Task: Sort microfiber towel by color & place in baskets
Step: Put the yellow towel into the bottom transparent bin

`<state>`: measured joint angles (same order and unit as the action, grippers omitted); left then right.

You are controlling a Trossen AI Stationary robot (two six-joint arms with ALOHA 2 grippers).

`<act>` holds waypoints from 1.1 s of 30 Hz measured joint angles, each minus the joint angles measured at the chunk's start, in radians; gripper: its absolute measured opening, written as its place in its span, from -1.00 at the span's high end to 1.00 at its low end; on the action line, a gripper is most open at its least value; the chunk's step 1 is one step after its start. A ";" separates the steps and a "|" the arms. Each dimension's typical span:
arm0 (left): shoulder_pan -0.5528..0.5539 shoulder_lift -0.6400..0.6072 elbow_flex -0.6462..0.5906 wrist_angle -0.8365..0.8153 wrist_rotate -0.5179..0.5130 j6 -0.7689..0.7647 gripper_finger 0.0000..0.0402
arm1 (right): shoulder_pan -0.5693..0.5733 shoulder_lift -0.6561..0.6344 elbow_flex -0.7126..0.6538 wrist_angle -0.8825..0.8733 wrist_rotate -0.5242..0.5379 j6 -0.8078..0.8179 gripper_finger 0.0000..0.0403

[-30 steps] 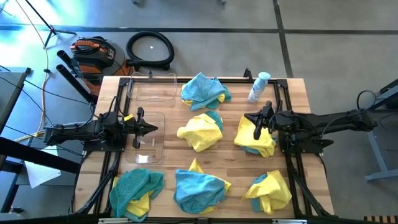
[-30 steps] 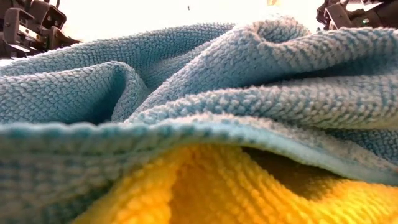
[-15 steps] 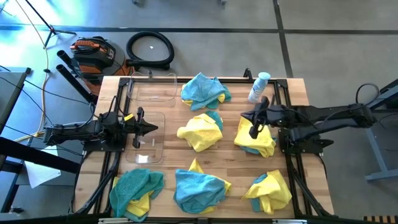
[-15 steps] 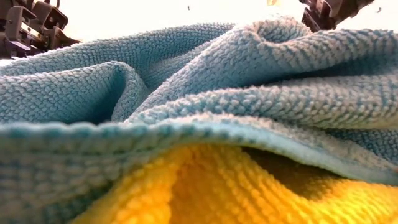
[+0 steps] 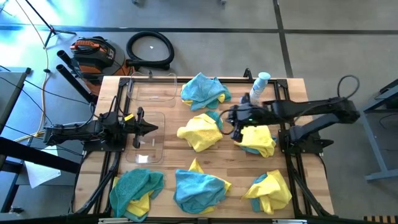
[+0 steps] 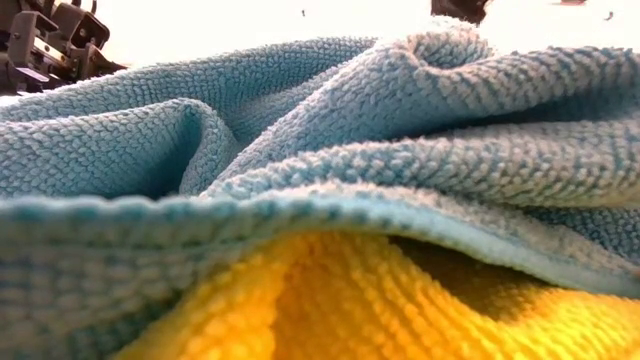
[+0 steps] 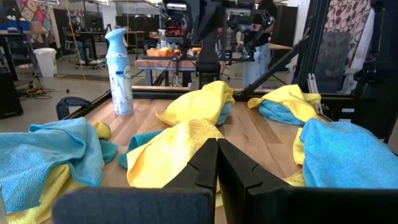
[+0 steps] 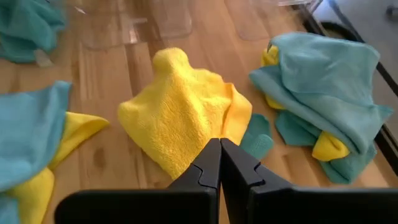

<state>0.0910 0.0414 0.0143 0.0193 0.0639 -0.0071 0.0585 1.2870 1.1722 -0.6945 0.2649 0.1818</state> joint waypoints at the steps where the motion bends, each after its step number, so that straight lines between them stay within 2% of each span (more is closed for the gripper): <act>1: 0.000 0.000 0.000 0.000 0.000 0.000 1.00 | -0.001 0.030 0.019 -0.009 0.000 -0.002 1.00; 10: 0.000 0.000 0.000 0.000 0.000 0.000 1.00 | -0.001 0.288 0.184 -0.141 -0.016 0.000 1.00; 19: 0.000 0.000 0.000 -0.001 0.000 0.000 1.00 | -0.017 0.480 0.251 -0.127 -0.170 0.025 0.98; 23: 0.000 0.000 0.000 -0.001 0.000 0.000 1.00 | -0.037 0.541 0.252 -0.116 -0.211 0.071 0.77; 28: 0.000 0.000 0.000 -0.001 0.000 0.000 1.00 | -0.059 0.574 0.252 -0.100 -0.210 0.072 0.36; 33: 0.000 0.000 0.000 -0.001 0.000 0.000 1.00 | -0.066 0.575 0.252 -0.035 -0.179 0.048 0.09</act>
<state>0.0910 0.0414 0.0143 0.0185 0.0635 -0.0066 -0.0071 1.8622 1.4239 -0.7299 0.0859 0.2301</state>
